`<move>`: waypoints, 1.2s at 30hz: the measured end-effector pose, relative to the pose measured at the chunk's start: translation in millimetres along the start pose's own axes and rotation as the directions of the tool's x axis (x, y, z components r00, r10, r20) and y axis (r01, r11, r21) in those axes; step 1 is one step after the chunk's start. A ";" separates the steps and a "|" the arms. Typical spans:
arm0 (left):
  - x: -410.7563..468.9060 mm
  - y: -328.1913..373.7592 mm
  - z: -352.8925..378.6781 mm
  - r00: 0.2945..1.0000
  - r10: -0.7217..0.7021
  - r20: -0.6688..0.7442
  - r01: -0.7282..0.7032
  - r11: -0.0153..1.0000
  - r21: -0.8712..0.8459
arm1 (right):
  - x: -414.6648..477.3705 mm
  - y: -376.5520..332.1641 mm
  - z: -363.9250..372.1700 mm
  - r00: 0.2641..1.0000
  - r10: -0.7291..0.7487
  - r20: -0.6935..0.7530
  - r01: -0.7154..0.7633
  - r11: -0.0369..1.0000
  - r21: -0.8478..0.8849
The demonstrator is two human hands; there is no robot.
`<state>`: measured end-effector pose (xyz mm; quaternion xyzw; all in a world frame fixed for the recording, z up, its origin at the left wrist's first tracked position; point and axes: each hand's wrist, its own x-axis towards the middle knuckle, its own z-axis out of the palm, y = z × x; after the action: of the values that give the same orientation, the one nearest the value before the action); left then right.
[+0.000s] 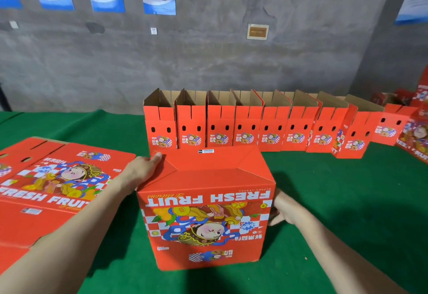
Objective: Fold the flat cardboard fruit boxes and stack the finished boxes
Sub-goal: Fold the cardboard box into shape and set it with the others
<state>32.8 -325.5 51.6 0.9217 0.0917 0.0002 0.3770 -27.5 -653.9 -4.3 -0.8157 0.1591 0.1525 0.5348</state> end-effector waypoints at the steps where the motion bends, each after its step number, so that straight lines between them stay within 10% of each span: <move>1: -0.8 -4.1 -3.4 1.000 -0.015 0.010 0.016 0.999 -0.042 | -2.6 1.9 2.0 0.999 0.012 0.045 -0.010 0.999 -0.046; 11: -7.4 -16.3 -31.0 0.986 0.055 -0.160 -0.101 0.950 -0.295 | -22.5 -52.3 -24.8 0.983 -0.173 0.064 0.175 0.984 -0.025; 19: -4.8 -39.4 -11.2 0.958 0.045 -0.284 -0.212 0.780 -0.589 | -26.2 -49.7 -29.1 0.911 -0.374 0.176 0.270 0.860 0.434; 26: 2.8 -48.4 9.8 0.988 0.044 -0.145 -0.093 0.931 -0.354 | -32.4 -54.5 10.1 0.822 -0.535 -0.196 0.528 0.845 -0.088; 36: -39.6 22.4 46.8 0.954 0.300 0.005 -0.260 0.835 -0.486 | -4.9 -11.5 90.2 0.617 -0.747 -0.247 0.504 0.616 -0.606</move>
<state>0.9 -380.4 36.4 0.8021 -0.0624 0.0406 0.5926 -34.2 -566.0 -27.1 -0.9325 -0.0635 -0.2234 0.2766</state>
